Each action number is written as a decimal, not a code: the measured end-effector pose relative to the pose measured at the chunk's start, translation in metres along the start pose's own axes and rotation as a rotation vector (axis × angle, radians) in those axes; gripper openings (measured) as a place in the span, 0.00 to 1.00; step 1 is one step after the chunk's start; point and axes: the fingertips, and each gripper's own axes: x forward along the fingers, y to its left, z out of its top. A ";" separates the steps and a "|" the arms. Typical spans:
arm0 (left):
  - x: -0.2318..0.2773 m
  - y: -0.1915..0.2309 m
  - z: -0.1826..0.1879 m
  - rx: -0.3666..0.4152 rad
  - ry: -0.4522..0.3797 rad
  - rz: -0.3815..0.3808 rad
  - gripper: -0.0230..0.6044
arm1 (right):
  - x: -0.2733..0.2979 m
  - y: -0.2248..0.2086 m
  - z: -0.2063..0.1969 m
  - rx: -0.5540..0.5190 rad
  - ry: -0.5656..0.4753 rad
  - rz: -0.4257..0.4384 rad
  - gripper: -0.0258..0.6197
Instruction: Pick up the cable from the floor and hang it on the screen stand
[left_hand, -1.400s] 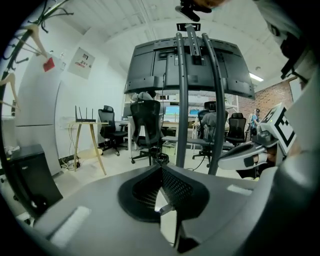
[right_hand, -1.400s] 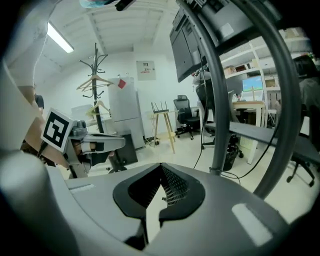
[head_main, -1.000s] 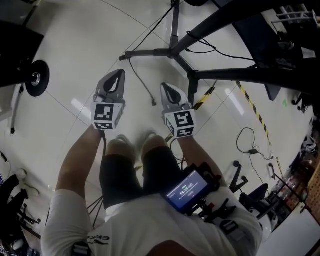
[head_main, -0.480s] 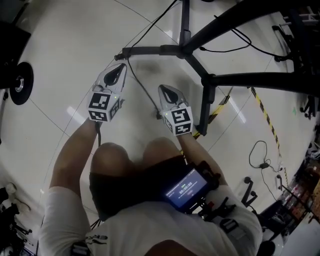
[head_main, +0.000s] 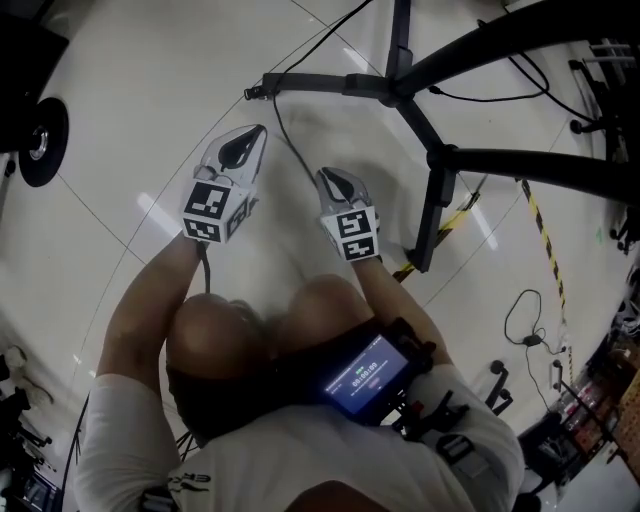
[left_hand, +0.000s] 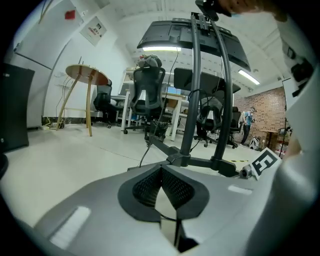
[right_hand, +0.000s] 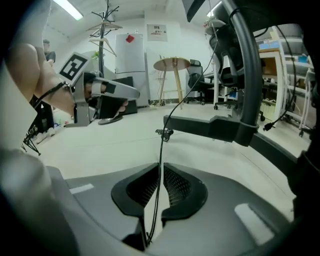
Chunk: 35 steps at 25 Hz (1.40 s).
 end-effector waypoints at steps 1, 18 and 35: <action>-0.004 0.000 -0.002 -0.007 0.000 0.001 0.04 | 0.004 0.003 -0.005 -0.015 0.014 0.006 0.12; -0.047 0.019 -0.035 -0.050 0.051 0.020 0.04 | 0.060 0.015 -0.080 -0.106 0.264 -0.011 0.17; -0.029 0.003 -0.052 -0.014 0.098 -0.034 0.04 | 0.041 0.019 -0.031 -0.067 0.150 0.017 0.09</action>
